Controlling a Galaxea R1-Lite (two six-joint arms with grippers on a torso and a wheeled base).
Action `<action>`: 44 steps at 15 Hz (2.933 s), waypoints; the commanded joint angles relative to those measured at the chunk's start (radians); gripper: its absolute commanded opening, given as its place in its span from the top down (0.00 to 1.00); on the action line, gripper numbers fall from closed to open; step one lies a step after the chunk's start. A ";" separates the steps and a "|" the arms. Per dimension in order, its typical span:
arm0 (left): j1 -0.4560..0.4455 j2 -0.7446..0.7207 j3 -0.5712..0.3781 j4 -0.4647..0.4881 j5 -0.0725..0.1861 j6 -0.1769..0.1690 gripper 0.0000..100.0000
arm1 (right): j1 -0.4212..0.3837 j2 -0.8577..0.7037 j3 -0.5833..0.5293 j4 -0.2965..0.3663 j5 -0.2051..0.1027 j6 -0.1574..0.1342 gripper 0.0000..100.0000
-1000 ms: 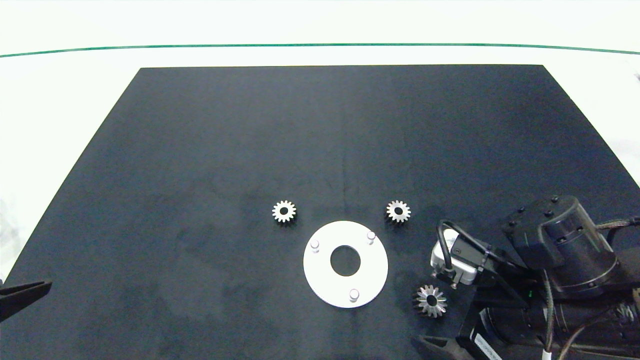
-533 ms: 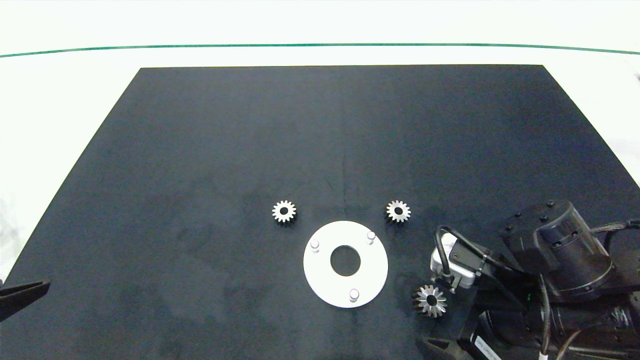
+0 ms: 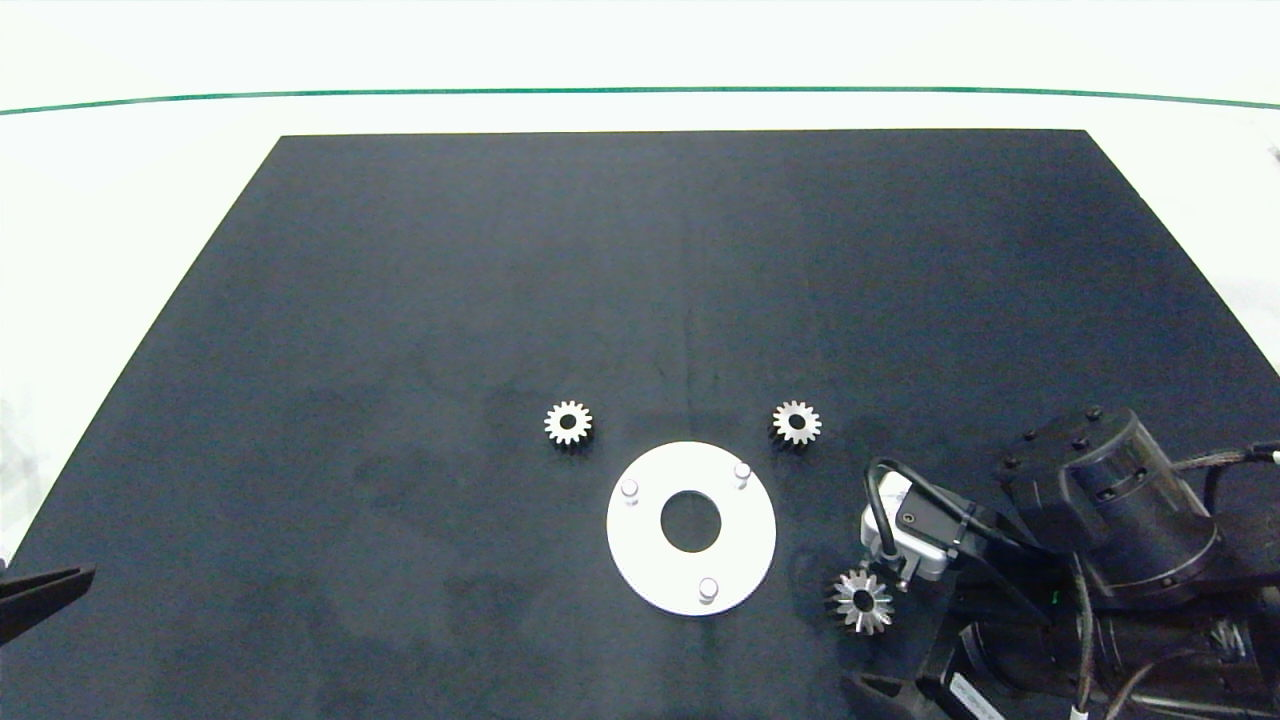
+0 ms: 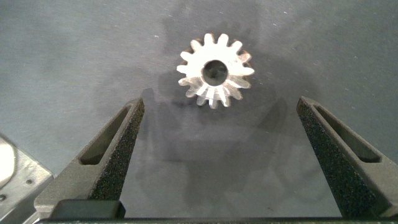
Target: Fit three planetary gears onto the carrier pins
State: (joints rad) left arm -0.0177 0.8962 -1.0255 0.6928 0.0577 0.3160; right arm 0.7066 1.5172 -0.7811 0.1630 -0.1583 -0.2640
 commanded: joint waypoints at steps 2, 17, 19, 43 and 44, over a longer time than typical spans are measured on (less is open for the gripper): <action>0.001 -0.006 0.001 0.004 0.001 0.003 0.00 | 0.001 0.012 0.000 -0.007 -0.004 -0.003 0.00; 0.001 -0.013 0.015 0.004 0.001 0.017 0.00 | 0.017 0.057 0.000 -0.106 -0.007 -0.017 0.00; 0.001 -0.013 0.015 0.004 0.001 0.017 0.00 | 0.017 0.057 0.000 -0.105 -0.009 -0.018 0.00; -0.001 -0.020 0.013 0.002 -0.001 0.017 0.00 | 0.030 0.067 0.006 -0.111 -0.035 -0.024 0.48; -0.001 -0.020 0.015 0.004 -0.001 0.017 0.00 | 0.030 0.077 0.006 -0.112 -0.035 -0.024 0.51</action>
State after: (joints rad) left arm -0.0177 0.8764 -1.0130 0.6921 0.0562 0.3309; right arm 0.7349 1.5855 -0.7749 0.0509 -0.1919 -0.2862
